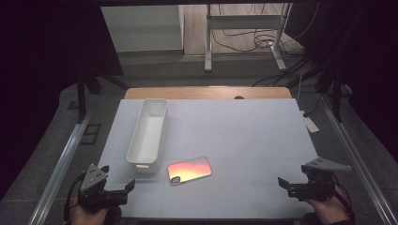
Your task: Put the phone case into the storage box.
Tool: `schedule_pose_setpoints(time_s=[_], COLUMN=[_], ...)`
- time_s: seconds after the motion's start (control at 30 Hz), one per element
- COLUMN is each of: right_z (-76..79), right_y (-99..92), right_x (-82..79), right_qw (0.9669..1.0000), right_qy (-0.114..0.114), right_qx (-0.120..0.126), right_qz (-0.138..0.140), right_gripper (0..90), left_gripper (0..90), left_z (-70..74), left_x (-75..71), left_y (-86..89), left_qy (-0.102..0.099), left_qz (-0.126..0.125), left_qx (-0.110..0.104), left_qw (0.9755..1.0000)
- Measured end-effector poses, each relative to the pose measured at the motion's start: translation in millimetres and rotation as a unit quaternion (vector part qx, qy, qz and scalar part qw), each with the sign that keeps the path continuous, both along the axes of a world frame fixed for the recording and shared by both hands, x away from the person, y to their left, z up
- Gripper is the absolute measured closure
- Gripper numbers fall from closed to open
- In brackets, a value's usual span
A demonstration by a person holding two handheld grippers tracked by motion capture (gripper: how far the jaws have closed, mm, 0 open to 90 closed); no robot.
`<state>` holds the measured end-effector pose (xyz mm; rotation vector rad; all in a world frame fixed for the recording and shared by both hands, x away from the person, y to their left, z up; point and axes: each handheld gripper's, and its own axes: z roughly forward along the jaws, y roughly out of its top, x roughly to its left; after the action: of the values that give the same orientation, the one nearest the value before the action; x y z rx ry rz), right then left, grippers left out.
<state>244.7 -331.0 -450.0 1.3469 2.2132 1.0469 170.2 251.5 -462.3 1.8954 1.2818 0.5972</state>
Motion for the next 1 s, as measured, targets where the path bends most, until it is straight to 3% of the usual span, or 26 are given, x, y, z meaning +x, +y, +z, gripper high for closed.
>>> schedule_pose_setpoints(time_s=[0.23, 1.0], right_z=[-0.3, -0.7], right_y=[2.1, 5.7], right_x=[1.1, 3.9], right_qw=[1.0, 0.9995], right_qy=[0.0, 0.006], right_qx=[-0.001, -0.014], right_qz=[0.008, 0.029], right_gripper=[0.0, 0.0], left_gripper=[0.5, 0.7], left_z=[-0.1, -0.1], left_x=[-0.7, -1.8], left_y=[3.1, 2.5], left_qy=[0.003, 0.001], left_qz=[-0.001, -0.007], left_qx=[-0.012, -0.01], left_qw=[0.9999, 0.9999])
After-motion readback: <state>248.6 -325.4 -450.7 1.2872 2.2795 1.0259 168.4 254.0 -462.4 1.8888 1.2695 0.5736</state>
